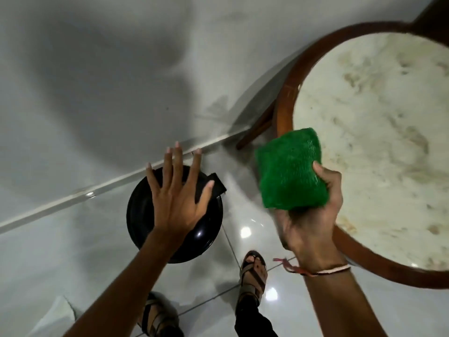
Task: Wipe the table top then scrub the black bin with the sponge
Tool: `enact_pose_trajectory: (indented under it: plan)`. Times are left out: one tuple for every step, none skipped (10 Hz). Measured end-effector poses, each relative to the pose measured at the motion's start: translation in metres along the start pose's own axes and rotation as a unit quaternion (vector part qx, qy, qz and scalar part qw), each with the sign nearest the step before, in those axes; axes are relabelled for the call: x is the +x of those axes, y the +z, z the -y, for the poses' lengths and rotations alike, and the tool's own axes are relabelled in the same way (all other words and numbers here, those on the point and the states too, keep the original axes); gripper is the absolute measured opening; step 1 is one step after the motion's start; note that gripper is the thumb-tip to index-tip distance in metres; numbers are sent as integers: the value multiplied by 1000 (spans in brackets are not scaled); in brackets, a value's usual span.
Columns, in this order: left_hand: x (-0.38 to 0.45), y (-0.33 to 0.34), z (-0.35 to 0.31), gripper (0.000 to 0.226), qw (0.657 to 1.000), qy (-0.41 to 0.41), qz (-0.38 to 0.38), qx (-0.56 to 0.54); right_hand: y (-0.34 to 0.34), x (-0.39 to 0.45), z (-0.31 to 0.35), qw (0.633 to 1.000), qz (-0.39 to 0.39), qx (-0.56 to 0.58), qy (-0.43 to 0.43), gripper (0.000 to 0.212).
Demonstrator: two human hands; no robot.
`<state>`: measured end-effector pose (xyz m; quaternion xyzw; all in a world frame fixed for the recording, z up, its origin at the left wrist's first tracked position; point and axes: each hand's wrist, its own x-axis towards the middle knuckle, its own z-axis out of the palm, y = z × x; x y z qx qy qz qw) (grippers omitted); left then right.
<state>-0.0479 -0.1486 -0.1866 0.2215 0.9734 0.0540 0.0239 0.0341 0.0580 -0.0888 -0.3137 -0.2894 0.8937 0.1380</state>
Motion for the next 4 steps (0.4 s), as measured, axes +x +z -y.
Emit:
enact_pose_trajectory:
  plan:
    - [-1, -39, -33, 81, 999, 7, -24, 29, 1, 2, 57, 910, -83, -334, -231, 43]
    - [4, -77, -65, 82, 998, 13, -25, 59, -35, 18, 97, 690, -124, -648, -298, 54]
    - [20, -110, -83, 84, 997, 7, -23, 76, -72, 34, 105, 548, -61, -810, -198, 66]
    - [23, -143, -82, 85, 995, 6, -54, 85, -85, 34, 106, 436, -13, -888, -145, 81]
